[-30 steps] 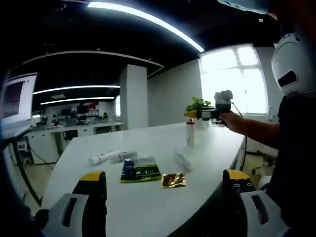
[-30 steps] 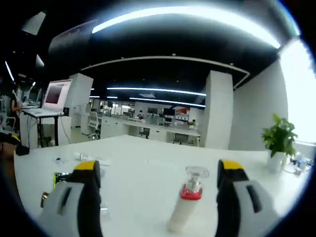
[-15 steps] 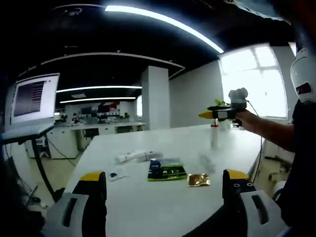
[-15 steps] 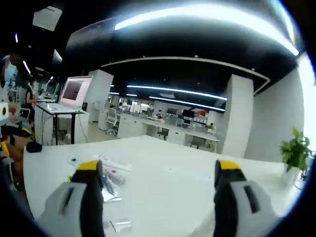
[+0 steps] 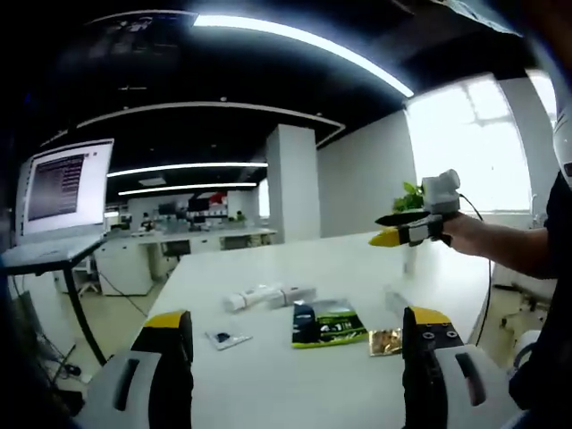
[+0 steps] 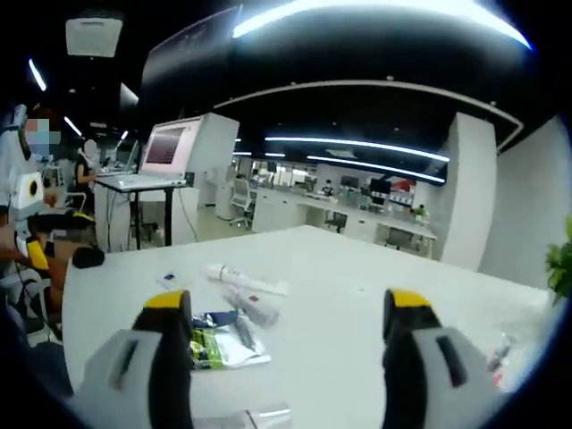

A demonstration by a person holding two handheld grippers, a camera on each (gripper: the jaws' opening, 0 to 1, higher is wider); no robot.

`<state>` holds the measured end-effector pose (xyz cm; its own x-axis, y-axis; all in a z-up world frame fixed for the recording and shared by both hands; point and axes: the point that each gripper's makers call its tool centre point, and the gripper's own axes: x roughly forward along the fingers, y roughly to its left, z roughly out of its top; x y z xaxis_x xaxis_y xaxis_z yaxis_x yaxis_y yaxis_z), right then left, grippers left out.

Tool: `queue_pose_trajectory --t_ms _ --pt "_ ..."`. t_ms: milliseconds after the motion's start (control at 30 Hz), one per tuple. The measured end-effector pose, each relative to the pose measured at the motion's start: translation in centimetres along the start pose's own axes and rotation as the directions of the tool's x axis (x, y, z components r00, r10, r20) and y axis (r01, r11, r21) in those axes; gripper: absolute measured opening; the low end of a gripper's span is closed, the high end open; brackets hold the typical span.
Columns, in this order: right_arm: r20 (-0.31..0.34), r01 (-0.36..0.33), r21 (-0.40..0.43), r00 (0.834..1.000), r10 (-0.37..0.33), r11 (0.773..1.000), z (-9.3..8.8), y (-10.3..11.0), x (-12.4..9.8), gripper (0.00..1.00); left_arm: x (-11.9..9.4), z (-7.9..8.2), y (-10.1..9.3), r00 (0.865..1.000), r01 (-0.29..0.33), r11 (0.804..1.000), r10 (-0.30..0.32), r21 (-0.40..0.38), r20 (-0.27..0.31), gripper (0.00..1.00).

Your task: Arrange the skincare products in the storage area until every visible bottle or jar stands upright without overlapping.

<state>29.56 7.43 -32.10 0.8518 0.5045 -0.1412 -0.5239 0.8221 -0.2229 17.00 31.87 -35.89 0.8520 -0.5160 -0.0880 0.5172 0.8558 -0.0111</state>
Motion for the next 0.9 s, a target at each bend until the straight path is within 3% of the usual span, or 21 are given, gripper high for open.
queue_pose_trajectory --t_ms 233,533,900 --pt "-0.015 -0.027 0.013 1.0 0.027 1.0 -0.4 0.5 1.2 0.89 2.0 -0.6 0.0 0.999 0.027 1.0 -0.027 0.007 -0.033 1.0" --pt "-0.033 -0.07 0.042 0.997 0.072 0.997 -0.8 1.1 3.2 0.88 4.5 0.6 0.2 0.999 0.04 0.999 -0.041 0.031 0.019 1.0" --pt "-0.08 -0.114 0.025 0.99 0.116 0.993 -2.1 2.4 4.4 0.87 6.1 -0.1 0.5 0.999 0.05 0.999 -0.05 0.004 -0.004 1.0"
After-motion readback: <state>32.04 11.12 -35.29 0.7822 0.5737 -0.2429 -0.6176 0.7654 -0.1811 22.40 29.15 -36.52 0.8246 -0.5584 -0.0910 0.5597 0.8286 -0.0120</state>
